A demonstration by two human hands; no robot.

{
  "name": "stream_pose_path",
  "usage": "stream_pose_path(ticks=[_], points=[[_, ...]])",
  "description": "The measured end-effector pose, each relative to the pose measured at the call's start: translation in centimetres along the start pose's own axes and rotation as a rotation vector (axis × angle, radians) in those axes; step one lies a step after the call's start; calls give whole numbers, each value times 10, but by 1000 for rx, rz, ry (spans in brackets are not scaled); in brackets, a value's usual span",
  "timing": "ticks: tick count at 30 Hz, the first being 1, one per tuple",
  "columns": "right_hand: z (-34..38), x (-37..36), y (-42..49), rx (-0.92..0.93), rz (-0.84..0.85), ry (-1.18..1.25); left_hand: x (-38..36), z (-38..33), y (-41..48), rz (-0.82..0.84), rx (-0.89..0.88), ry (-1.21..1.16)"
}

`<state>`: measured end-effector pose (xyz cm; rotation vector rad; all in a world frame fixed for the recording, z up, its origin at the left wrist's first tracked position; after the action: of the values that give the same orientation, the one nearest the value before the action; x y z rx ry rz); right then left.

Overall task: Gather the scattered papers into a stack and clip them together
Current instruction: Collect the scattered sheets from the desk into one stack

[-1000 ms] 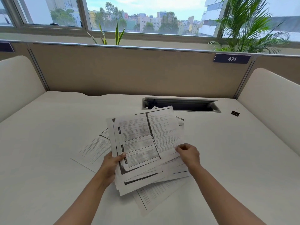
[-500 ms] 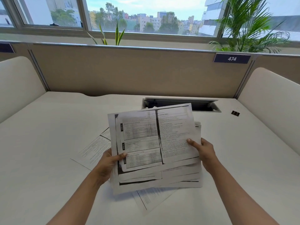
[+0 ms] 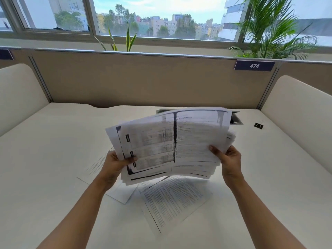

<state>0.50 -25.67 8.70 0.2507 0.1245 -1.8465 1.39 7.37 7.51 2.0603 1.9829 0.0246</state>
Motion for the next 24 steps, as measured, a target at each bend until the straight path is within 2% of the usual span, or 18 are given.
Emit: stream_pose_path(ticks=[8, 17, 24], points=[[-35, 5, -9, -163, 48, -169, -1, 19, -11, 19, 33, 81], [-28, 2, -5, -118, 17, -170, -1, 21, -3, -23, 23, 138], [-52, 7, -5, -248, 88, -250, -4, 37, -13, -6, 103, 152]])
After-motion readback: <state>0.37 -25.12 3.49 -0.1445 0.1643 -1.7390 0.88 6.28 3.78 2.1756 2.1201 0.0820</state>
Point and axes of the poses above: each hand's wrist, its own y-axis towards the middle knuckle, its own x-axis out of the back of the hand, z = x × y, the point moved 4 cm from there along y, towards the middle knuckle, and after that the axes turned 8 degrees about -x, right-handed, at the moved point
